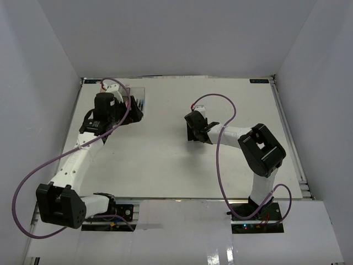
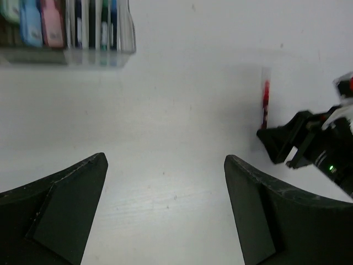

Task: Sort the stationery into containers
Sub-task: Pick up the pen from the center of the board.

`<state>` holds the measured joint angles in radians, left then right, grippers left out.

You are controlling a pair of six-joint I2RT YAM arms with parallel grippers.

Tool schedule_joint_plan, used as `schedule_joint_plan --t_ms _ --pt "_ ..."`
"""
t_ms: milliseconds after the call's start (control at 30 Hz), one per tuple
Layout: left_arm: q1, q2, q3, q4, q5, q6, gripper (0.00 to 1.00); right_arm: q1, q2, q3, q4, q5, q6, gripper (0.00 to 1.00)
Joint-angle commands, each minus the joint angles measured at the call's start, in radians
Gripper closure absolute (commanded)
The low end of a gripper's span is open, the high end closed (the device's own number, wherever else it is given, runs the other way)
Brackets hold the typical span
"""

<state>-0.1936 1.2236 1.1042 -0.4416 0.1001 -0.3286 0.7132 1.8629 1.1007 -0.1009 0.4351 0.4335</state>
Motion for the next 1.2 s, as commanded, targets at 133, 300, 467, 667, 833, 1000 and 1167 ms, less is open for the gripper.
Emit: schedule_joint_plan --t_ms 133,300,467,667,833,1000,1167 --pt "-0.004 -0.139 -0.219 0.049 0.160 -0.102 0.02 -0.003 0.047 -0.007 0.027 0.039 0.039 0.55" --pt "-0.035 -0.171 -0.337 0.125 0.251 -0.237 0.02 -0.001 0.001 -0.074 0.055 0.034 0.039 0.83" --pt "-0.134 -0.158 -0.382 0.253 0.241 -0.368 0.02 0.026 -0.142 -0.175 0.085 0.008 0.019 0.91" --pt "-0.289 -0.067 -0.360 0.388 0.124 -0.486 0.05 0.084 -0.387 -0.311 0.208 -0.120 0.028 0.91" --pt "-0.381 0.045 -0.278 0.455 0.067 -0.535 0.11 0.115 -0.562 -0.415 0.324 -0.200 0.048 0.91" --pt "-0.455 0.164 -0.190 0.491 0.007 -0.537 0.19 0.123 -0.659 -0.450 0.382 -0.249 0.057 0.90" --pt "-0.497 0.218 -0.139 0.524 -0.011 -0.541 0.30 0.121 -0.682 -0.455 0.389 -0.265 0.059 0.89"
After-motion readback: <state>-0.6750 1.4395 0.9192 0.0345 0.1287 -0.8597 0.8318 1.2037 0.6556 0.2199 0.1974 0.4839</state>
